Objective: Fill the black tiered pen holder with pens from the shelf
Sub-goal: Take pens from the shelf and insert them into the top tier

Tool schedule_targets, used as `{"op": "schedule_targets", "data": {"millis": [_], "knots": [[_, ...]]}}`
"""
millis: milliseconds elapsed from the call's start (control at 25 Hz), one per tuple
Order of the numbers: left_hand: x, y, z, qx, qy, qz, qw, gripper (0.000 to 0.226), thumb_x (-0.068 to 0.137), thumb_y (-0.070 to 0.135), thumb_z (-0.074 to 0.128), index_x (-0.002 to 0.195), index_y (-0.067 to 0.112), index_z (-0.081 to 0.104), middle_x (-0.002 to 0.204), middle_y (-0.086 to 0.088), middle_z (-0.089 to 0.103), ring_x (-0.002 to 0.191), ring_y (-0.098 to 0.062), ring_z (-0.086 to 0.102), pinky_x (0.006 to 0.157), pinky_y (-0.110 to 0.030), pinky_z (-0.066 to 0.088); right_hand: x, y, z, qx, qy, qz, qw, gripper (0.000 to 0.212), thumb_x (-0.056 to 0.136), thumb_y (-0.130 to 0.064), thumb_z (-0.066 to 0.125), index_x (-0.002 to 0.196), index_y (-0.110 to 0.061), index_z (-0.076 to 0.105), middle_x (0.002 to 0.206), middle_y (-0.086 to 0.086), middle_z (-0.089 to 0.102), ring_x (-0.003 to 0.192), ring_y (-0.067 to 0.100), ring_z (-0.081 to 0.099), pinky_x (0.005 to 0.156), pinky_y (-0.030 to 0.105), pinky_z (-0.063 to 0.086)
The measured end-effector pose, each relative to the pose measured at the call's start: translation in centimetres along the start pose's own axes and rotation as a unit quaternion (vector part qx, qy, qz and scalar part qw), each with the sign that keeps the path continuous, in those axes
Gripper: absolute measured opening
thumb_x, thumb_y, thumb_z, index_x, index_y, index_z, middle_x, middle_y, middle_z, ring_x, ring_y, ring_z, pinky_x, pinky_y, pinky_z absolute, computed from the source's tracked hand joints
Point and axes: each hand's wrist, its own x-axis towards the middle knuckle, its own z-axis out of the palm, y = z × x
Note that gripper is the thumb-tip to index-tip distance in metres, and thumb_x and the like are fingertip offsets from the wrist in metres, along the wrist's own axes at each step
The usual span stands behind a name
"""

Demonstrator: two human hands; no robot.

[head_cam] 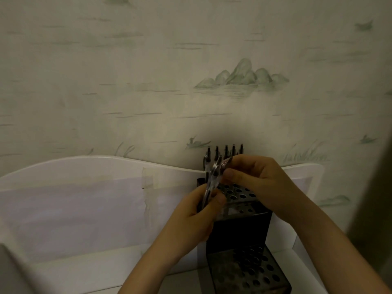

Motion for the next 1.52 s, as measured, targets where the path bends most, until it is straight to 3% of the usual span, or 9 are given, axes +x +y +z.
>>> {"op": "schedule_targets", "data": {"millis": [240, 480, 600, 760, 960, 1080, 1200, 1320, 1520], "knots": [[0.0, -0.2, -0.7, 0.026, 0.042, 0.017, 0.999, 0.048, 0.088, 0.039, 0.052, 0.094, -0.008, 0.053, 0.049, 0.005, 0.039, 0.040, -0.007, 0.036, 0.039, -0.017, 0.031, 0.5, -1.3, -2.2, 0.094, 0.125, -0.005, 0.988, 0.021, 0.081, -0.014, 0.063, 0.096, -0.001, 0.070, 0.090, 0.016, 0.075, 0.081, 0.030, 0.073, 0.072, 0.029, 0.059], [0.2, -0.3, -0.9, 0.051, 0.056, 0.034, 0.997, 0.030, 0.096, 0.028, 0.053, 0.083, 0.001, 0.050, 0.050, 0.004, 0.038, 0.040, -0.007, 0.035, 0.040, -0.018, 0.032, 1.2, -3.0, -4.9, -0.166, 0.269, -0.087, 0.945, 0.015, 0.090, -0.010, 0.065, 0.089, -0.023, 0.070, 0.076, -0.004, 0.075, 0.069, 0.010, 0.072, 0.067, 0.017, 0.055], [0.3, 0.0, -0.8, 0.026, 0.066, 0.028, 0.997, 0.026, 0.096, 0.028, 0.052, 0.079, 0.008, 0.052, 0.050, 0.002, 0.035, 0.040, -0.007, 0.032, 0.038, -0.018, 0.028, 1.6, -2.5, -5.0, -0.298, 0.277, -0.090, 0.909, 0.011, 0.090, -0.018, 0.066, 0.090, -0.028, 0.068, 0.075, -0.013, 0.072, 0.072, 0.002, 0.069, 0.071, 0.014, 0.053], [0.1, 0.2, -0.9, 0.010, 0.061, 0.029, 0.998, 0.031, 0.089, 0.038, 0.053, 0.081, 0.007, 0.052, 0.050, 0.002, 0.036, 0.039, -0.009, 0.032, 0.038, -0.019, 0.028, 2.0, -1.6, -4.9, -0.363, 0.268, -0.089, 0.888, 0.007, 0.091, -0.021, 0.064, 0.092, -0.025, 0.069, 0.078, -0.015, 0.070, 0.073, 0.003, 0.066, 0.068, 0.007, 0.047], [-0.2, 0.2, -1.3, 0.005, 0.059, 0.031, 0.998, 0.047, 0.083, 0.043, 0.054, 0.084, -0.003, 0.047, 0.053, 0.000, 0.036, 0.042, -0.010, 0.033, 0.039, -0.018, 0.029, 2.6, 0.0, -5.0, -0.395, 0.253, -0.053, 0.882, 0.006, 0.091, -0.021, 0.065, 0.092, -0.019, 0.070, 0.076, -0.007, 0.071, 0.073, 0.007, 0.066, 0.064, 0.004, 0.044], [-0.2, 0.1, -1.4, 0.013, 0.059, 0.038, 0.997, 0.050, 0.084, 0.042, 0.054, 0.087, -0.007, 0.046, 0.055, -0.004, 0.035, 0.043, -0.011, 0.033, 0.040, -0.019, 0.030, 2.6, 1.7, -4.9, -0.422, 0.211, 0.005, 0.881, 0.012, 0.090, -0.023, 0.067, 0.095, -0.014, 0.073, 0.081, -0.002, 0.073, 0.075, 0.009, 0.066, 0.069, 0.013, 0.045], [-0.2, 0.1, -1.4, 0.015, 0.063, 0.041, 0.997, 0.049, 0.086, 0.039, 0.053, 0.088, -0.010, 0.046, 0.054, -0.003, 0.036, 0.043, -0.011, 0.034, 0.040, -0.019, 0.031, 2.6, 2.7, -4.9, -0.408, 0.194, 0.029, 0.892, 0.015, 0.089, -0.023, 0.068, 0.098, -0.013, 0.074, 0.083, -0.001, 0.073, 0.078, 0.012, 0.069, 0.076, 0.021, 0.049], [-0.2, 0.0, -1.5, 0.025, 0.063, 0.040, 0.997, 0.041, 0.092, 0.032, 0.053, 0.088, -0.008, 0.048, 0.056, -0.005, 0.035, 0.043, -0.010, 0.034, 0.040, -0.019, 0.031, 2.6, 2.5, -5.0, -0.402, 0.203, 0.038, 0.892, 0.019, 0.087, -0.025, 0.071, 0.102, -0.015, 0.073, 0.081, -0.005, 0.071, 0.080, 0.011, 0.068, 0.074, 0.016, 0.046], [-0.2, -0.2, -1.6, 0.036, 0.065, 0.040, 0.996, 0.033, 0.096, 0.025, 0.053, 0.086, -0.006, 0.048, 0.055, -0.003, 0.036, 0.043, -0.009, 0.034, 0.041, -0.018, 0.031, 1.0, 0.8, -3.3, -0.399, 0.291, -0.095, 0.864, 0.021, 0.086, -0.020, 0.071, 0.107, -0.018, 0.067, 0.076, -0.013, 0.064, 0.071, 0.000, 0.061, 0.067, 0.009, 0.046]]}}
